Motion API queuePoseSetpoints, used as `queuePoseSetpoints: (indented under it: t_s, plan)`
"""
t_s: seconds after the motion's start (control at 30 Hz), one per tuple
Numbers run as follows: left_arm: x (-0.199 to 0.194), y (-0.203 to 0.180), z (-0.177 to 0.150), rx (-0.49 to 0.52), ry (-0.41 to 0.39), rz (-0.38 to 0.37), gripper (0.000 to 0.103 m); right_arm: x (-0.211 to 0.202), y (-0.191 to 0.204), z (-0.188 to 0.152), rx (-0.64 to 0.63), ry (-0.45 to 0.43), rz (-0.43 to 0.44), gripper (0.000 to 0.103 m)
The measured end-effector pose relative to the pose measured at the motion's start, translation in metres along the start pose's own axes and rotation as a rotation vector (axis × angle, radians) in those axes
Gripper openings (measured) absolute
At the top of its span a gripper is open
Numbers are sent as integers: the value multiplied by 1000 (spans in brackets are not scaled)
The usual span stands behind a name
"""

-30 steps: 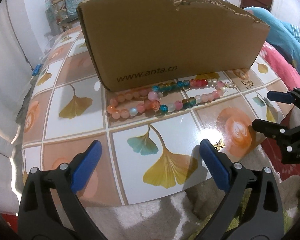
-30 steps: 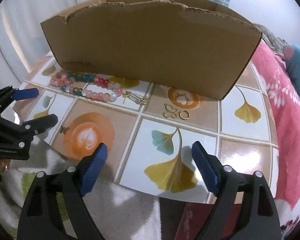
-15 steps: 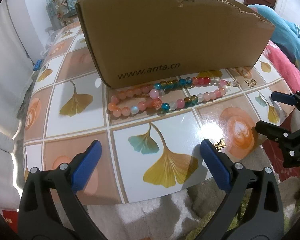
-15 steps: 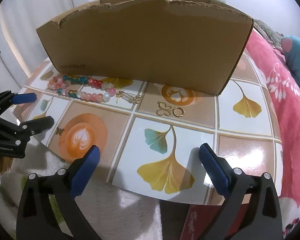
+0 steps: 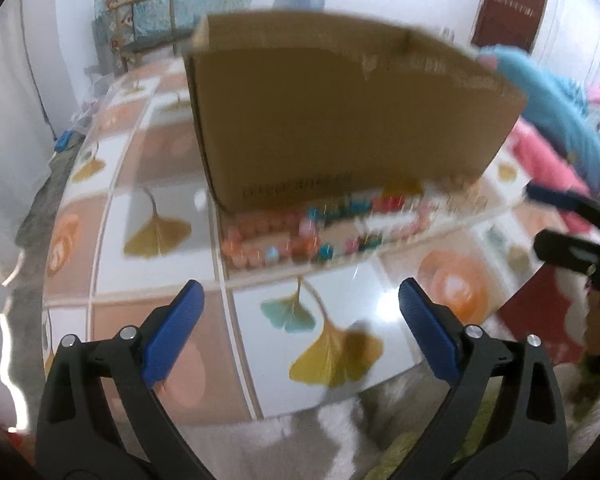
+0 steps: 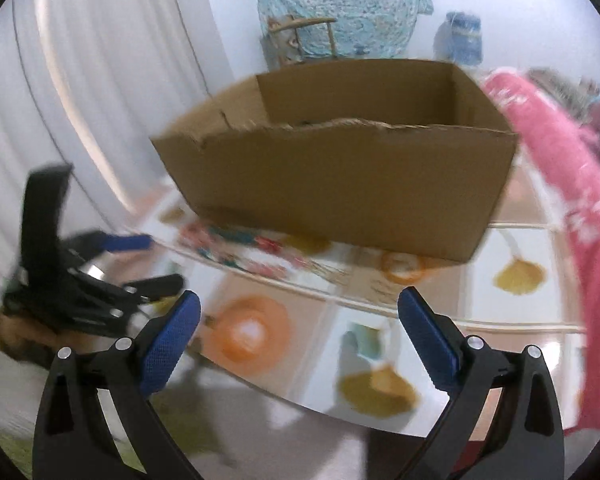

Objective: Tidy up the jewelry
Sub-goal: 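Withdraw the right tool and move the left tool toward the bead strand, then close the left tool on the bead strand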

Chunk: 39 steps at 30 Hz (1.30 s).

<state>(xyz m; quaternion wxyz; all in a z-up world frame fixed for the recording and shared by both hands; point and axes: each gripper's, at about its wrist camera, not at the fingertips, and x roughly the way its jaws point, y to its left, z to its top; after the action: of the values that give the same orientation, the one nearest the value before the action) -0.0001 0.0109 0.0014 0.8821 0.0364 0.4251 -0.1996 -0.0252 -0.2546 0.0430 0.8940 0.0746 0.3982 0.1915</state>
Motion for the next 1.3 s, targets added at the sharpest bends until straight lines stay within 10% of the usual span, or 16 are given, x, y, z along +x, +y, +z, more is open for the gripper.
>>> queuePoseSetpoints:
  t_s: [0.13, 0.5, 1.3]
  plan:
    - [-1, 6, 10, -15, -13, -58, 64, 13, -9, 13, 120, 28, 126, 83]
    - [17, 12, 25, -24, 34, -134, 31, 58, -9, 20, 209, 103, 89, 43]
    - [41, 11, 33, 17, 126, -119, 20, 100, 28, 30, 1, 190, -92, 18]
